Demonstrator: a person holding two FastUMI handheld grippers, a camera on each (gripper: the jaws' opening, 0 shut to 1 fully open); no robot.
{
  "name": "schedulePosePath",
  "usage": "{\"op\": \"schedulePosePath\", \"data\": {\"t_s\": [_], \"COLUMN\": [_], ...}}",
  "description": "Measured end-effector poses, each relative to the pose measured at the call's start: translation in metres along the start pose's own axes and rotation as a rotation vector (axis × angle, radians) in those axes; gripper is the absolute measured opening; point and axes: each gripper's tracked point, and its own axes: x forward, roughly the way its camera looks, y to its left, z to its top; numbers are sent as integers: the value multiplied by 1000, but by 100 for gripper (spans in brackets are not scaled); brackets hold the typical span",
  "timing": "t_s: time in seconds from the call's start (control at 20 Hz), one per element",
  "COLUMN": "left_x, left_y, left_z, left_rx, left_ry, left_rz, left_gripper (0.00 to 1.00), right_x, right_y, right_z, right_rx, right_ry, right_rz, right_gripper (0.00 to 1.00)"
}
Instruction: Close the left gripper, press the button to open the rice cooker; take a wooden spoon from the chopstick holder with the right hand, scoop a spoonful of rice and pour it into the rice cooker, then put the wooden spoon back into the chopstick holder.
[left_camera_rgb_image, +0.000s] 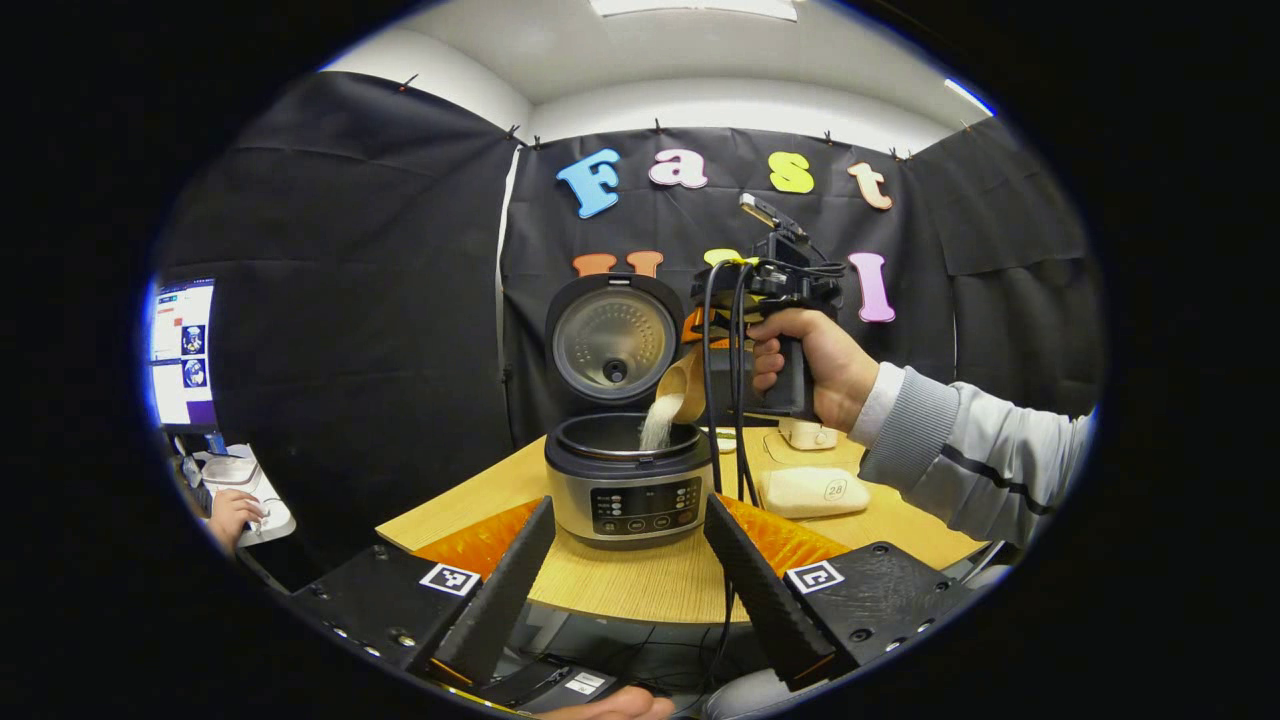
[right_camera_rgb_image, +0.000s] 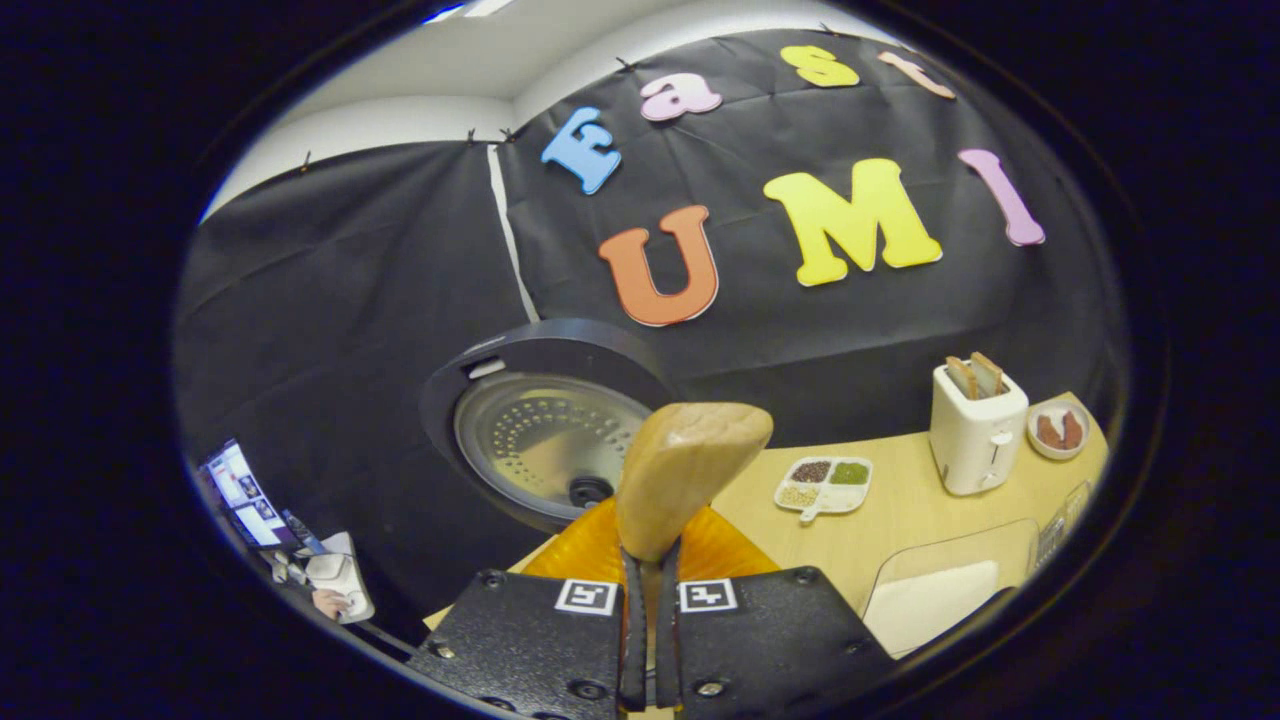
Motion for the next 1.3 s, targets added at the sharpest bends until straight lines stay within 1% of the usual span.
{"op": "schedulePosePath", "data": {"t_s": [0.15,0.35,0.5,0.6,0.7,0.9,1.0,1.1,1.3], "left_x": [0,1,-3,-4,-5,-4,-4,-4,-3], "left_y": [0,1,4,5,5,3,2,1,-3], "left_z": [-2,-2,-1,-2,-2,1,4,4,6], "left_rx": [-2,-5,-8,-9,-8,-1,1,-1,-5], "left_ry": [2,1,8,12,13,11,12,11,7], "left_rz": [-1,-1,0,0,1,0,4,4,2], "left_gripper": [96,96,96,96,96,96,96,96,96], "right_x": [0,4,3,1,-1,-10,-11,-14,-30], "right_y": [10,21,29,41,46,53,51,48,33], "right_z": [-1,-13,-19,-26,-28,-19,-18,-15,13], "right_rx": [-102,-273,-415,-475,-511,-638,-648,-615,-541], "right_ry": [0,9,-4,-1,1,-36,-50,-49,-75], "right_rz": [4,11,14,51,69,58,53,50,35], "right_gripper": [9,9,9,9,9,9,9,10,9]}}
